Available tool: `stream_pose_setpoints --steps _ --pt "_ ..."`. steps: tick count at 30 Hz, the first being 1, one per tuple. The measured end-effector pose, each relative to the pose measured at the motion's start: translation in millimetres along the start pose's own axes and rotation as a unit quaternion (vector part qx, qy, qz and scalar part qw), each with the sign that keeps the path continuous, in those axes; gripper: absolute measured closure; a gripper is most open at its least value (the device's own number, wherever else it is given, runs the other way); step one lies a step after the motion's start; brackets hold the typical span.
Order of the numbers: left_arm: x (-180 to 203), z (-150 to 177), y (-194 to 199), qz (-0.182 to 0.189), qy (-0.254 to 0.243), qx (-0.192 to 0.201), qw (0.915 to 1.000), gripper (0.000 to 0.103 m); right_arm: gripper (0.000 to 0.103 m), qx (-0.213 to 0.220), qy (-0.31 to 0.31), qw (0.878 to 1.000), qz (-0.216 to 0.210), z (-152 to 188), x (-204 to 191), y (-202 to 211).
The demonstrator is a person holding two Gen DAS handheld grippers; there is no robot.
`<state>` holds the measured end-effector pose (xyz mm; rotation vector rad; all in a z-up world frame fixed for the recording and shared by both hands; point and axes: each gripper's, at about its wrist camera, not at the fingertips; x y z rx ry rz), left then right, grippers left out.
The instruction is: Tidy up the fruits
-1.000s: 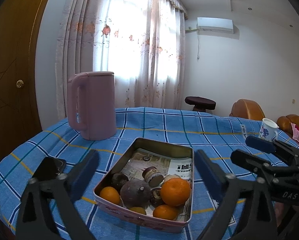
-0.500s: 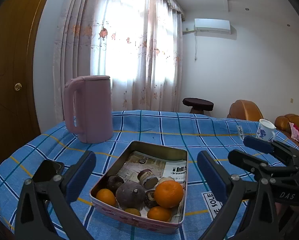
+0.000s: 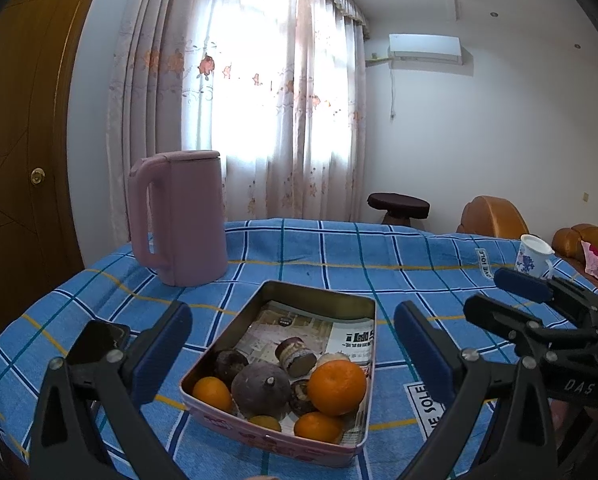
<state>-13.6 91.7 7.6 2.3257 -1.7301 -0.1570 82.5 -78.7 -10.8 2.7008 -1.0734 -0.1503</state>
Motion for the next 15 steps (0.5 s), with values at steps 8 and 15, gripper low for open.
stream_pose_setpoints --steps 8,15 --pt "4.7 -1.4 -0.8 -0.006 -0.01 -0.001 0.9999 0.0 0.032 0.003 0.001 1.0 0.006 0.1 3.6 4.2" --pt "12.1 -0.2 -3.3 -0.014 -0.025 -0.008 0.9996 0.0 0.032 0.002 -0.002 1.0 0.012 3.0 7.7 7.3"
Point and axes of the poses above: each gripper's, at about its wrist camera, not at the fingertips, and y roughly against the way its jaws point, x to its right, z to its underside, and after that the axes turned 5 degrees about x, right-handed
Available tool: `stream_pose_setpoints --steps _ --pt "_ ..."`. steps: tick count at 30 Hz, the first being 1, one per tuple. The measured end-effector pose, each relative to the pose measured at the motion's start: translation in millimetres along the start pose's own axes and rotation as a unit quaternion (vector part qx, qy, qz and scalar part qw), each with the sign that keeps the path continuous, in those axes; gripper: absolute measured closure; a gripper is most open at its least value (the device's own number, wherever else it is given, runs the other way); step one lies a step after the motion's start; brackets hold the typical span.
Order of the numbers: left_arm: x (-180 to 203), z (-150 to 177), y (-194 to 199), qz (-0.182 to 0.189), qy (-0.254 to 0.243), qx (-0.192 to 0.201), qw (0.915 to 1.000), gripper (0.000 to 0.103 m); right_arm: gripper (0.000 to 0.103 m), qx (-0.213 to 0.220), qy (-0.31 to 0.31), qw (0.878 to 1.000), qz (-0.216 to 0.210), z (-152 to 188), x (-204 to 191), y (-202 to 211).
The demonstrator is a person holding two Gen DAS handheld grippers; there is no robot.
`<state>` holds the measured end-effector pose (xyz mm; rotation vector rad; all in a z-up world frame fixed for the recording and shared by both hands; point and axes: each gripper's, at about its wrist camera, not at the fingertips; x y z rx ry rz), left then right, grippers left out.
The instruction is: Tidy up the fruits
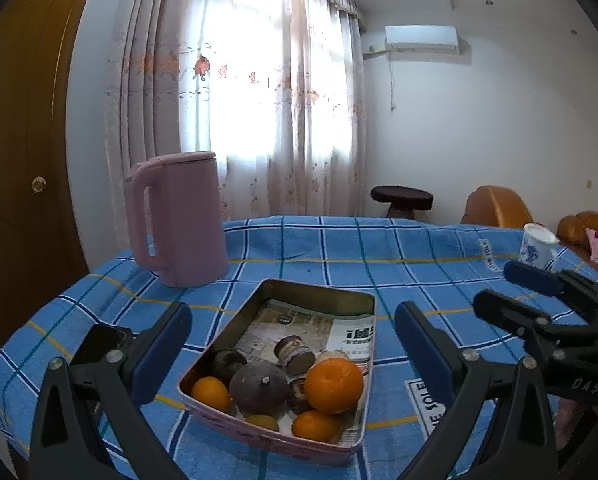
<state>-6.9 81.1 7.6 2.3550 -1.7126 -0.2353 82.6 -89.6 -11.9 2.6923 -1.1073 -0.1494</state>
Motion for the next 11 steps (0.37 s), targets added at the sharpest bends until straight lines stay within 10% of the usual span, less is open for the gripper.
stream_pose_setpoints --steps 11 --pt "5.4 2.8 -1.1 0.017 -0.001 -0.008 0.9998 0.0 0.032 -0.008 -0.01 1.0 0.009 8.6 12.7 2.5"
Point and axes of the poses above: each gripper's, at about its wrist camera, not at the fingertips, and y roughly against the way its jaws point, x to its right, z to its underside, and after that the axes turned 5 degrees about x, right-handed
